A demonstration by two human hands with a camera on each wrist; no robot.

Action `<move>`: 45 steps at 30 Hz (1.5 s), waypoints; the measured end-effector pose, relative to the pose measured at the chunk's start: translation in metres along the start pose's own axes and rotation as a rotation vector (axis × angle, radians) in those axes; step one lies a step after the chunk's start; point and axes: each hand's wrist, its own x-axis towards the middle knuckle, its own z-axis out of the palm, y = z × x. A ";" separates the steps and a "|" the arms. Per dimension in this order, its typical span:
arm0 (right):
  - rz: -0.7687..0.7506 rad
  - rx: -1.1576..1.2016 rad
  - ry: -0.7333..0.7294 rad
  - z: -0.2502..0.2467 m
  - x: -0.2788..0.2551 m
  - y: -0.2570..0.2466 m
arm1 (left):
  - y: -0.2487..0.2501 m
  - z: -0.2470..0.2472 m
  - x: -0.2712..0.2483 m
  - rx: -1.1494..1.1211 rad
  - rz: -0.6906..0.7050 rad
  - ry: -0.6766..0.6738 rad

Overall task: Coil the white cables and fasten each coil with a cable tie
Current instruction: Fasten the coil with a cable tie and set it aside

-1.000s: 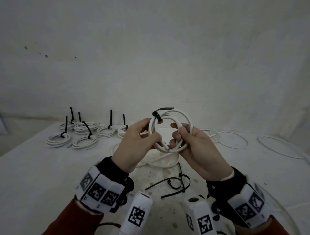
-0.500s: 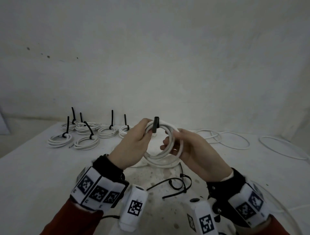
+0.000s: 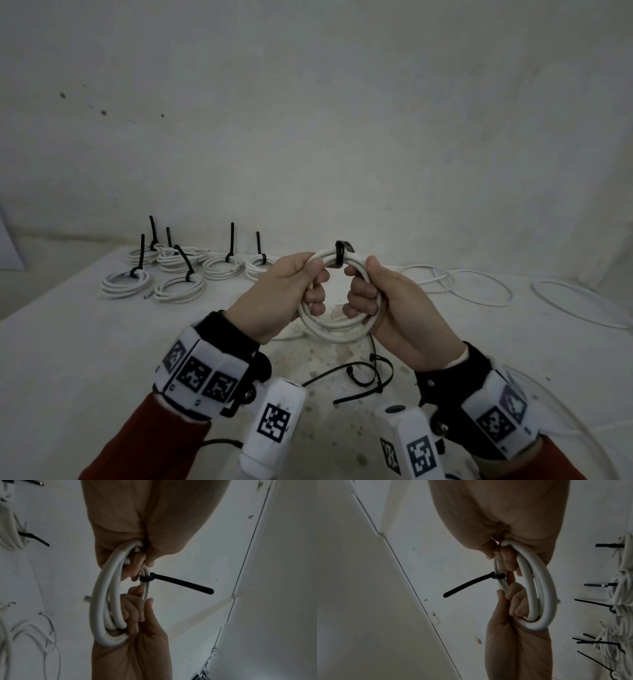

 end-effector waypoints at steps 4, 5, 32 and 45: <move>-0.019 -0.016 0.046 0.003 0.001 0.004 | -0.002 0.002 0.001 0.030 -0.048 0.033; -0.022 -0.024 0.054 0.004 0.001 0.005 | -0.003 0.002 0.002 0.047 -0.057 0.052; 0.361 -0.589 0.150 0.037 0.176 0.120 | -0.063 -0.209 0.038 0.509 -0.352 0.693; 0.349 -1.300 0.052 0.053 0.215 0.147 | -0.064 -0.239 0.033 1.025 -0.459 0.374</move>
